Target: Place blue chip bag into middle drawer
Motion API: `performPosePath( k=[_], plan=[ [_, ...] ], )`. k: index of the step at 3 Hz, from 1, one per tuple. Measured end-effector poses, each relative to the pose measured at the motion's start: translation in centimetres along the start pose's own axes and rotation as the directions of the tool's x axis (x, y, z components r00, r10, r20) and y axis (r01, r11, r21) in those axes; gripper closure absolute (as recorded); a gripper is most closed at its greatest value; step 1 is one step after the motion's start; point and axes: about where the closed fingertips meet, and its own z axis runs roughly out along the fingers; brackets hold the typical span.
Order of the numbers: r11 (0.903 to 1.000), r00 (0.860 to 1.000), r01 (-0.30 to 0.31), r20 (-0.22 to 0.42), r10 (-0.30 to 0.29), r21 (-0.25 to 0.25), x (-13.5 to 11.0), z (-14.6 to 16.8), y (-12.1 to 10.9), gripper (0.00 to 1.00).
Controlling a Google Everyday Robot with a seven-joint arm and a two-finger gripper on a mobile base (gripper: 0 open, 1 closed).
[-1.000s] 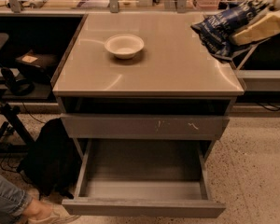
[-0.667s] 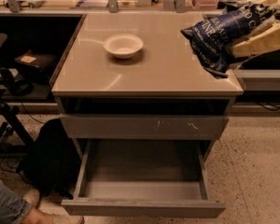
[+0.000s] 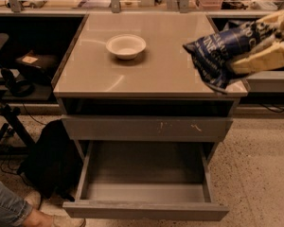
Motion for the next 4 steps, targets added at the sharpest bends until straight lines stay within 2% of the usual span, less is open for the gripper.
performPosePath(
  k=[1, 2, 3, 4],
  plan=[
    [0.997, 0.999, 0.027, 0.033, -0.03, 0.072, 1.0, 0.8, 3.2, 1.0],
    [0.9855, 1.0, 0.02, 0.0, -0.02, 0.169, 5.2, 1.4, 6.0, 1.0],
    [0.9798, 0.994, -0.051, -0.088, 0.069, 0.193, 13.1, 4.5, 9.2, 1.0],
    [0.9858, 0.989, -0.071, -0.114, 0.089, 0.152, 15.0, 6.5, 12.2, 1.0]
  ],
)
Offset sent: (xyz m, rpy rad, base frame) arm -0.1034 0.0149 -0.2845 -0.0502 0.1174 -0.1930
